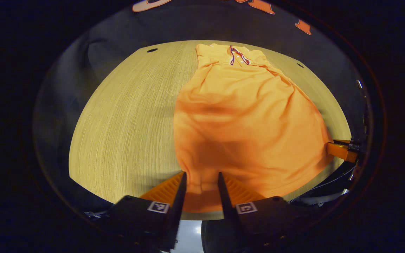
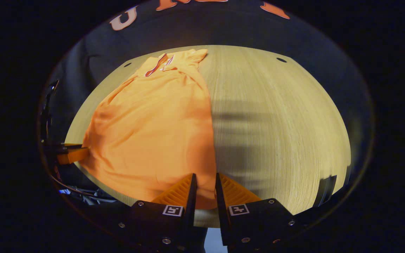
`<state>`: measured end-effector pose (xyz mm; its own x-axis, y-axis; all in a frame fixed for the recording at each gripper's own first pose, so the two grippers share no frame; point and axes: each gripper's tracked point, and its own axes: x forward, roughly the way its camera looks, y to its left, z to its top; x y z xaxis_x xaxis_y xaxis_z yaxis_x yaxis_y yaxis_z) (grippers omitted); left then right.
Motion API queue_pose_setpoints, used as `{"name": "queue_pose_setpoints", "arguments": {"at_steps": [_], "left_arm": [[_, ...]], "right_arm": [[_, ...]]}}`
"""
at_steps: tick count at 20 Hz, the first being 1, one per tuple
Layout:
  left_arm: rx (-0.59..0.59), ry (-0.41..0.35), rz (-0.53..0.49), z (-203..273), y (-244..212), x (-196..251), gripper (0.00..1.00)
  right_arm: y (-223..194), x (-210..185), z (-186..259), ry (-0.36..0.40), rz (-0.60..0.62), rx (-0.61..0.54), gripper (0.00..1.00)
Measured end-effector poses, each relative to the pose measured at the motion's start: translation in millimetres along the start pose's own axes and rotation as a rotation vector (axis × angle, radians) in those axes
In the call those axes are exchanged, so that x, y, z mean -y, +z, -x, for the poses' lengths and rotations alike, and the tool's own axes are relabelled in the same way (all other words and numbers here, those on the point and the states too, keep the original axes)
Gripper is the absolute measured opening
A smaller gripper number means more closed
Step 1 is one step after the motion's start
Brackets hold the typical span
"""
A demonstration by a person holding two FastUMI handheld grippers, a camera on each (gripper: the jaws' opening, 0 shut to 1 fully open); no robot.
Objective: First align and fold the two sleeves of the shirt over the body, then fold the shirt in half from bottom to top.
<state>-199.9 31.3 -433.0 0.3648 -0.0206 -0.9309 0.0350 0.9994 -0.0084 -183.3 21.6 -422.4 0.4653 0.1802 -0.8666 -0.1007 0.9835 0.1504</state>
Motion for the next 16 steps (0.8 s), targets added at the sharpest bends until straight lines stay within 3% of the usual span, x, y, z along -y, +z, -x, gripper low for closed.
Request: {"name": "queue_pose_setpoints", "arguments": {"at_steps": [1, 2, 4, 6, 8, 9, 16], "left_arm": [[-0.008, 0.008, -0.008, -4.6, -2.2, 2.6, 0.27], [0.004, 0.000, -0.028, -7.9, 0.1, 3.7, 0.07], [-0.008, -0.029, -0.006, -6.7, 1.4, 6.4, 0.01], [-0.002, -0.040, 0.043, -3.6, 4.8, 2.1, 0.01], [-0.002, -0.019, 0.033, 1.3, 1.6, -5.4, 0.01], [0.003, -0.015, 0.028, 4.5, 1.4, -6.8, 0.00], [0.082, -0.029, 0.028, 23.3, 34.6, -8.4, 0.01]], "right_arm": [[1.9, -9.8, 9.8, 0.048, -0.025, -0.005, 0.26], [-1.6, -24.0, 2.6, 0.113, -0.060, -0.030, 0.12], [-4.4, -43.4, 8.8, 0.223, -0.139, -0.063, 0.08], [5.2, -63.8, 10.5, 0.330, -0.198, -0.054, 0.04], [11.6, -71.5, 12.5, 0.376, -0.215, -0.045, 0.04], [15.8, -70.1, 11.8, 0.362, -0.217, -0.027, 0.04], [46.6, -80.1, 36.9, 0.486, -0.300, 0.068, 0.04]]}}
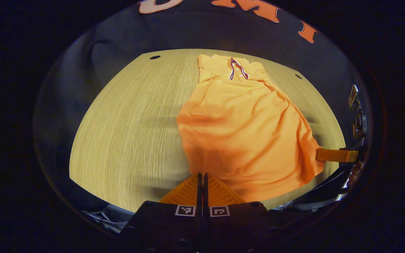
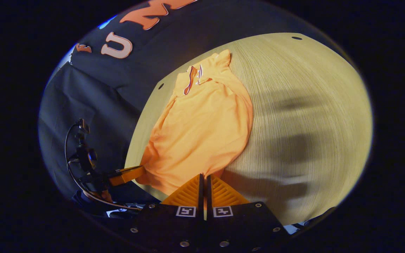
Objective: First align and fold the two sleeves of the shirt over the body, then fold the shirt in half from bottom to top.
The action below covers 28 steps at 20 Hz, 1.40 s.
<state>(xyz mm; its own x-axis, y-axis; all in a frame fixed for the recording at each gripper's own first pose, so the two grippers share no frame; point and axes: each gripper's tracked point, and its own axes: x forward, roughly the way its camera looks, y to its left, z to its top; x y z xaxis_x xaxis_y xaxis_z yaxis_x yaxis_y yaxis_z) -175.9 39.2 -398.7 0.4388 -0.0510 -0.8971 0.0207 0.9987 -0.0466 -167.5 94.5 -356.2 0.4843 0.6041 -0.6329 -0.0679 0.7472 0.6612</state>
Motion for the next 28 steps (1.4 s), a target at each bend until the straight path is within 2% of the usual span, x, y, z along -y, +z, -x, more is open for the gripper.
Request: {"name": "queue_pose_setpoints", "arguments": {"at_steps": [5, 11, 19, 28], "left_arm": [[0.122, -0.031, -0.019, 14.7, 63.4, 8.3, 0.01], [0.222, -0.070, -0.056, 20.8, 142.3, 17.3, 0.01], [0.307, -0.105, -0.113, 7.1, 242.4, 17.2, 0.01], [0.308, -0.154, -0.109, -56.7, 342.7, 8.9, 0.01]], "right_arm": [[45.8, -17.6, 11.4, 0.049, -0.011, 0.111, 0.04], [114.8, -21.9, 33.0, 0.058, -0.017, 0.233, 0.04], [212.2, -42.7, 14.3, 0.024, -0.002, 0.337, 0.04], [315.9, -41.1, -29.4, -0.069, -0.007, 0.392, 0.01]]}}
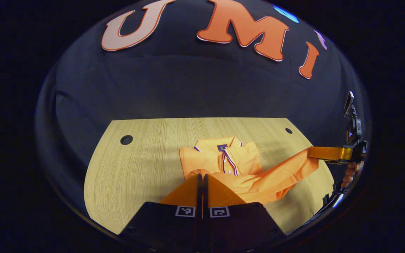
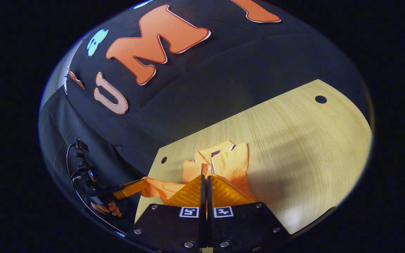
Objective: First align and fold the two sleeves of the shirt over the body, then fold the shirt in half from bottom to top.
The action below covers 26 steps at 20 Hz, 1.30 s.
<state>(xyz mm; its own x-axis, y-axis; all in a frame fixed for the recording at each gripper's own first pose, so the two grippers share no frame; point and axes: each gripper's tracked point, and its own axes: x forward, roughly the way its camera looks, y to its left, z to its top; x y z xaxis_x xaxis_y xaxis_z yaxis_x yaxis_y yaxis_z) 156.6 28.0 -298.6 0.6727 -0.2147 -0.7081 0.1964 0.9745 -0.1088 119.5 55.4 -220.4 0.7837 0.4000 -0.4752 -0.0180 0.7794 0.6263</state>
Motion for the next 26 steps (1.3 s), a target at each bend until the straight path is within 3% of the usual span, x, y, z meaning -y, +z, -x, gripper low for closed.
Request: {"name": "queue_pose_setpoints", "arguments": {"at_steps": [11, 14, 16, 18, 19, 21, 24, 26], "left_arm": [[0.001, -0.021, 0.004, -109.3, 63.2, -25.8, 0.01], [-0.023, 0.036, 0.013, -134.0, 60.4, -45.7, 0.01], [-0.055, 0.074, 0.018, -147.7, 56.5, -58.5, 0.01], [-0.079, 0.181, -0.029, -153.8, 53.6, -83.7, 0.09], [-0.075, 0.195, -0.032, -147.8, 58.6, -89.9, 0.35], [-0.069, 0.182, -0.009, -137.2, 61.1, -91.1, 0.89], [-0.015, 0.194, 0.011, -110.4, 71.1, -92.7, 0.92], [0.038, 0.198, 0.014, -84.1, 78.1, -85.6, 0.93]], "right_arm": [[73.1, 26.5, -89.8, -0.111, 0.034, 0.012, 0.01], [78.3, 41.2, -111.2, -0.155, 0.035, -0.007, 0.01], [83.5, 62.2, -124.9, -0.261, 0.083, -0.022, 0.01], [77.9, 82.3, -129.8, -0.359, 0.158, -0.070, 0.01], [77.3, 84.9, -130.1, -0.373, 0.167, -0.071, 0.03], [70.5, 76.8, -131.8, -0.335, 0.182, -0.087, 0.43], [72.8, 60.5, -119.4, -0.305, 0.255, -0.056, 0.98], [72.0, 39.1, -102.5, -0.280, 0.310, -0.012, 0.98]]}}
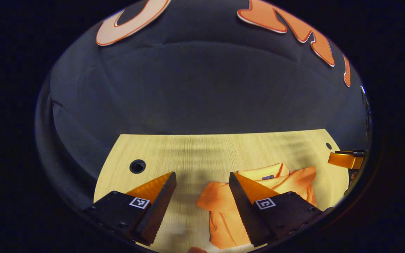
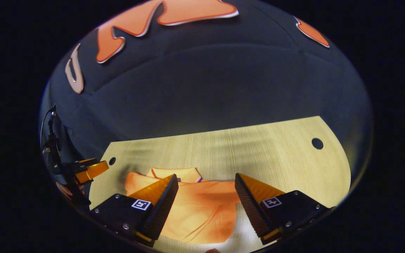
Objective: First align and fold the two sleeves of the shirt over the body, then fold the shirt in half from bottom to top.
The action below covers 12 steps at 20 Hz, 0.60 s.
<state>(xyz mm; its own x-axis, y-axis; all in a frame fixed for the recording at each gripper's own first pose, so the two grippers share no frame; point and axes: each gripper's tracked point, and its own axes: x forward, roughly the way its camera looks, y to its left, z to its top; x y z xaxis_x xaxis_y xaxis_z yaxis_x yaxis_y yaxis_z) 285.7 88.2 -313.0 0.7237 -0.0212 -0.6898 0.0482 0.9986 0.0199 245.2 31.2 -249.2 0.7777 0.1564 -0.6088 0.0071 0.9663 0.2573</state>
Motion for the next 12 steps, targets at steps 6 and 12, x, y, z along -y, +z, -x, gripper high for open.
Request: {"name": "queue_pose_setpoints", "arguments": {"at_steps": [6, 12], "left_arm": [[0.159, 0.023, -0.019, 112.9, 16.6, 12.2, 0.94], [0.305, 0.065, -0.010, 219.0, 17.4, 28.8, 0.97]], "right_arm": [[-11.4, -39.2, 66.3, 0.090, 0.099, 0.084, 0.99], [19.9, -60.6, 144.1, 0.123, 0.178, 0.285, 0.98]]}}
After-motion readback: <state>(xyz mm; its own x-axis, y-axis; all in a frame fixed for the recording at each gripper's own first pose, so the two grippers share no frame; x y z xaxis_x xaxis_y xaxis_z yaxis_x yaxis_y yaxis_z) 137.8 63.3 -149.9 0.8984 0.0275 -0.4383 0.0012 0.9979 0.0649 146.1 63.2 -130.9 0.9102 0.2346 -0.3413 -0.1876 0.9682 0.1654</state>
